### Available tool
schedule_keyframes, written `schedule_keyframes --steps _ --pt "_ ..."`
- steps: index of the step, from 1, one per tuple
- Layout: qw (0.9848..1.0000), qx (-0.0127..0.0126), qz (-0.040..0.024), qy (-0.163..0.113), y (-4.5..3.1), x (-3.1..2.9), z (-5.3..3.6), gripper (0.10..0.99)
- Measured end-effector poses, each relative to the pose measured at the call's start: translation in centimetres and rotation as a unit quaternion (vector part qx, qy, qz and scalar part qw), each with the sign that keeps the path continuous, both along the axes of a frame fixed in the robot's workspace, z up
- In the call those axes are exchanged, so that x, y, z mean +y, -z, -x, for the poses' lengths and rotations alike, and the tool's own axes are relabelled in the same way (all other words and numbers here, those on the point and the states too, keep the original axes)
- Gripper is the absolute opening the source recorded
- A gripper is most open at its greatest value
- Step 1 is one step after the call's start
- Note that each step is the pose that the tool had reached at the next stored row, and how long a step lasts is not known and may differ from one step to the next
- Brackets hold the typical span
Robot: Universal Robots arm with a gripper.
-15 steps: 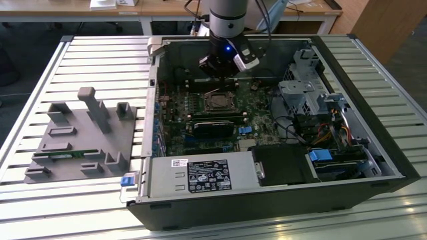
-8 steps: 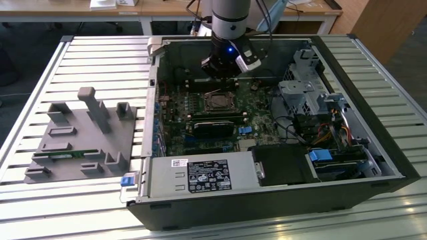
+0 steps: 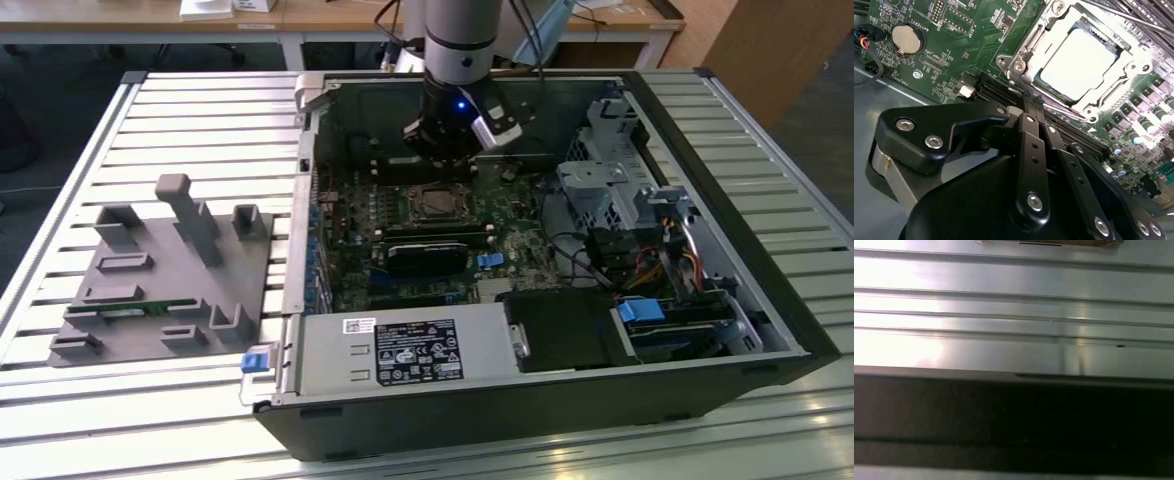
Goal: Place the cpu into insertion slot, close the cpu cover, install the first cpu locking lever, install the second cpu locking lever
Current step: 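Install the first cpu locking lever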
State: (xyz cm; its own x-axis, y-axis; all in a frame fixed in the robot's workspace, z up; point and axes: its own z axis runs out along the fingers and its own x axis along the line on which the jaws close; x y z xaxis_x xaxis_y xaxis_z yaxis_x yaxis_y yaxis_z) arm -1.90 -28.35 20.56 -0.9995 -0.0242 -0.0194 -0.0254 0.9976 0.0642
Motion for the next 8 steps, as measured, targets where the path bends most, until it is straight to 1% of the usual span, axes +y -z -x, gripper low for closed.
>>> schedule_keyframes --steps 8 --pt "1.0000 0.0002 0.0001 0.000 0.31 0.00 -0.08 0.106"
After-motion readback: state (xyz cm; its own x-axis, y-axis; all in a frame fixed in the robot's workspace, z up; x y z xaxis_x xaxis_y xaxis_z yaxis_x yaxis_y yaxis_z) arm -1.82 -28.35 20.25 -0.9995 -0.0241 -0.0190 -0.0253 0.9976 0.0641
